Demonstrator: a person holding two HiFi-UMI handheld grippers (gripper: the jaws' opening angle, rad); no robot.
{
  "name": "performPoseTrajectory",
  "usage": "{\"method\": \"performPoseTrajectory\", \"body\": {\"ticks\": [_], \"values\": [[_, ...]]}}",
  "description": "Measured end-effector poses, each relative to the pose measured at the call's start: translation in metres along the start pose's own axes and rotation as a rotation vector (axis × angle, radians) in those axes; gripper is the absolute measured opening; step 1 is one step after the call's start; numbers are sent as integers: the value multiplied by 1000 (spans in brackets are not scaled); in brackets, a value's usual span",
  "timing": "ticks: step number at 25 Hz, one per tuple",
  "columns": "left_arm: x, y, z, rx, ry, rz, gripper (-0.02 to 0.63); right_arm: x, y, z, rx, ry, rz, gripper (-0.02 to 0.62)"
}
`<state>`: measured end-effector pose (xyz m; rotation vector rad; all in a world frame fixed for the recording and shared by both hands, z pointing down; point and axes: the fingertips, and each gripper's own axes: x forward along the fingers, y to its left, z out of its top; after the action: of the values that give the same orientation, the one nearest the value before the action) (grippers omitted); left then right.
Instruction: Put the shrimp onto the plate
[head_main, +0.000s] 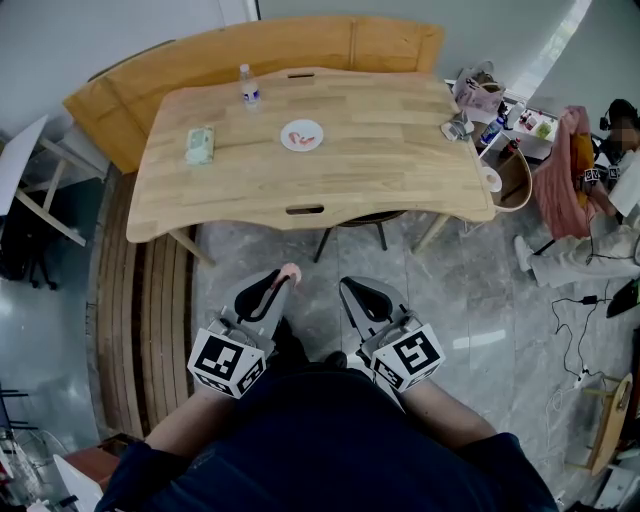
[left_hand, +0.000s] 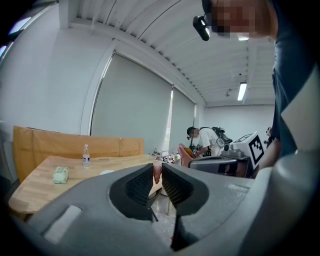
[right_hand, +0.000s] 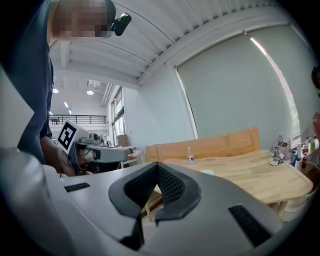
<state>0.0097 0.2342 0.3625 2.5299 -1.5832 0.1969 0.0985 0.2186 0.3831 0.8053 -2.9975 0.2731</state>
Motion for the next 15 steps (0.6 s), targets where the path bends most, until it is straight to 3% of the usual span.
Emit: {"method": "performPoseTrajectory", "body": {"ticks": [8, 15], "values": [[42, 47, 6, 10, -23, -14, 58, 45, -33, 2, -12, 15, -10, 11], [95, 119, 25, 40, -20, -75, 58, 114, -76, 18, -4, 13, -62, 11]]}}
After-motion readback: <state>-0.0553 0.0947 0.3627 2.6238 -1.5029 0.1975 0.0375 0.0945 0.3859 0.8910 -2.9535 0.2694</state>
